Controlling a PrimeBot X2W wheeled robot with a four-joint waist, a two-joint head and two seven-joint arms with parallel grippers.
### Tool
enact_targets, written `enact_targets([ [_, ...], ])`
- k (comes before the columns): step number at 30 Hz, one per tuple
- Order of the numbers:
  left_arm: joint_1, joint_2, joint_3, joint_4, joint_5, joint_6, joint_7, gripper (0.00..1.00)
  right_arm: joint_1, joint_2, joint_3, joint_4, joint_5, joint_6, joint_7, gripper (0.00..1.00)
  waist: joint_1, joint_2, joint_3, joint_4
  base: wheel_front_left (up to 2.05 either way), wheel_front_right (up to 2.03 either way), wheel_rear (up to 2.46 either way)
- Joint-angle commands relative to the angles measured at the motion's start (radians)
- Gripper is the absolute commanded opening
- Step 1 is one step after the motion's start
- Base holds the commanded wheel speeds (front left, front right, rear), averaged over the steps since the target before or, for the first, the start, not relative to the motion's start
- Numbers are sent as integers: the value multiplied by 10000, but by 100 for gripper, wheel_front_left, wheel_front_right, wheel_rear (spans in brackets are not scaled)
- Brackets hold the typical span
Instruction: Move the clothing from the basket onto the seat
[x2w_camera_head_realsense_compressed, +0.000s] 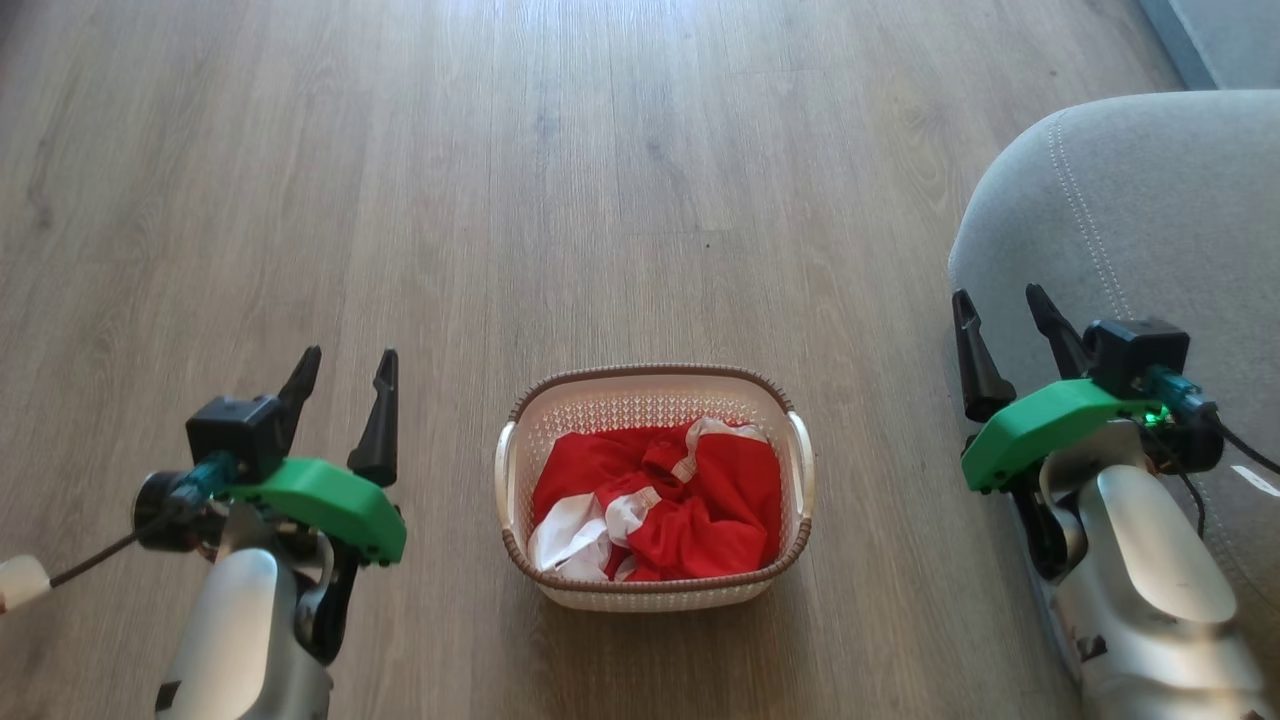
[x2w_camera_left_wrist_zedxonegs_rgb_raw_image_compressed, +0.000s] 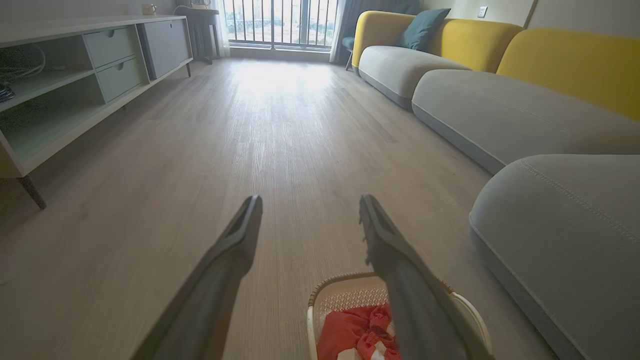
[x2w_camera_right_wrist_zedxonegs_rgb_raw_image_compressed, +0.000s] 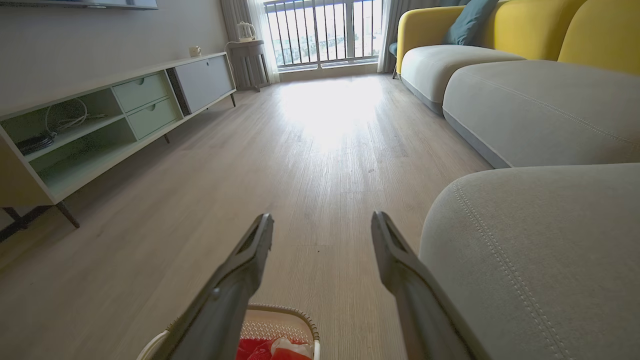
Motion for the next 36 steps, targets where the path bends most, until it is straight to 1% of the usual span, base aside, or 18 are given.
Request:
enact_targets([
  [1, -682, 151, 346, -260, 284, -12, -186, 100, -561, -68, 155, -225, -310, 0, -164, 100, 0, 0, -1, -2, 0, 0, 0],
  [5, -786, 98, 531, -116, 729, -16, -312, 100, -672, -53, 105, -134, -826, 0, -291, 100, 0, 0, 0, -17, 0, 0, 0],
  [15, -787, -51, 972, 174, 587, -16, -312, 100, -556, 3, -492, -339, -984, 0, -291, 100, 0, 0, -3, -28, 0, 0, 0],
  [27, -822, -111, 1024, 297, 629, -16, -312, 100, -512, 117, -649, -423, -1092, 0, -291, 100, 0, 0, -5, -16, 0, 0, 0],
  [36, -638, -107, 717, 341, 516, -16, -312, 100, -496, 179, -511, -531, -1009, 0, -291, 100, 0, 0, 74, -62, 0, 0, 0],
])
